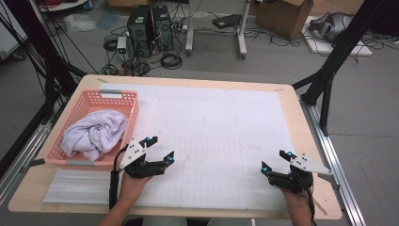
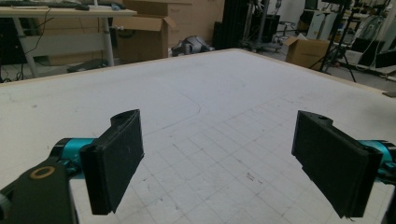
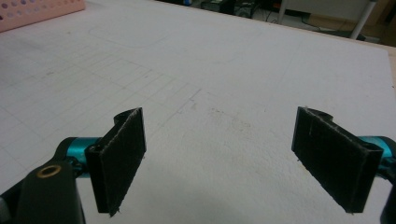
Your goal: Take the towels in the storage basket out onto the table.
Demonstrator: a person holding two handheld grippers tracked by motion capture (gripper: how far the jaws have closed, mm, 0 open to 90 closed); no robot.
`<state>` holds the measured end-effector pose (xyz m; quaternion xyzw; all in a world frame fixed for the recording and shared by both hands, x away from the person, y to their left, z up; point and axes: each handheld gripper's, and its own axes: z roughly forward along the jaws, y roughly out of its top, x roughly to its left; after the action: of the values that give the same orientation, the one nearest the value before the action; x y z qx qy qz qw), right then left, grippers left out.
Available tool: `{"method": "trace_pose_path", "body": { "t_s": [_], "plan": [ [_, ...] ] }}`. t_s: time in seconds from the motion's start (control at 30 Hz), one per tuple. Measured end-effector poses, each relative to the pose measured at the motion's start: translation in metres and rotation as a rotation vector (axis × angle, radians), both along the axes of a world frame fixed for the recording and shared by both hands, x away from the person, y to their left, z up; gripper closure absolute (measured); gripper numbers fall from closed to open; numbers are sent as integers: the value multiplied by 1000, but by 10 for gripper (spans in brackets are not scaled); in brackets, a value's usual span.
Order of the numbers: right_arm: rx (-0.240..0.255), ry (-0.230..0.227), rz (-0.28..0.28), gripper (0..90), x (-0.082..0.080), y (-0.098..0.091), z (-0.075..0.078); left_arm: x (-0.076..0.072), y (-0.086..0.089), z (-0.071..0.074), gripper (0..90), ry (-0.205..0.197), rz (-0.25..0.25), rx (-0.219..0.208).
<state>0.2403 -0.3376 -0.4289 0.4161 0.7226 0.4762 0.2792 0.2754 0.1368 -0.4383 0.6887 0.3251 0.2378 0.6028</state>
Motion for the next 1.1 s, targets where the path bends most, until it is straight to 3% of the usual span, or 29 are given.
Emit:
{"method": "trace_pose_path", "body": {
  "t_s": [0.1,0.3,0.47,0.6,0.77,0.9,1.1],
  "plan": [
    [6,4,6,165,3,1,-1,-3,1,0,169,15,14,-20],
    [1,27,21,165,7,2,-6,-12,-3,2,166,8,15,-12],
    [-16,-3,21,165,-1,4,0,-13,-5,5,166,6,6,-6],
    [6,7,6,165,-3,1,0,-12,-4,4,169,9,9,-13],
    [5,19,10,165,7,-1,-1,-9,-4,6,168,16,6,-12],
    [-5,13,10,165,11,4,1,-6,-3,15,171,3,-16,-24],
    [-12,23,15,165,14,8,0,-4,1,25,171,6,-6,-29]
  ]
}}
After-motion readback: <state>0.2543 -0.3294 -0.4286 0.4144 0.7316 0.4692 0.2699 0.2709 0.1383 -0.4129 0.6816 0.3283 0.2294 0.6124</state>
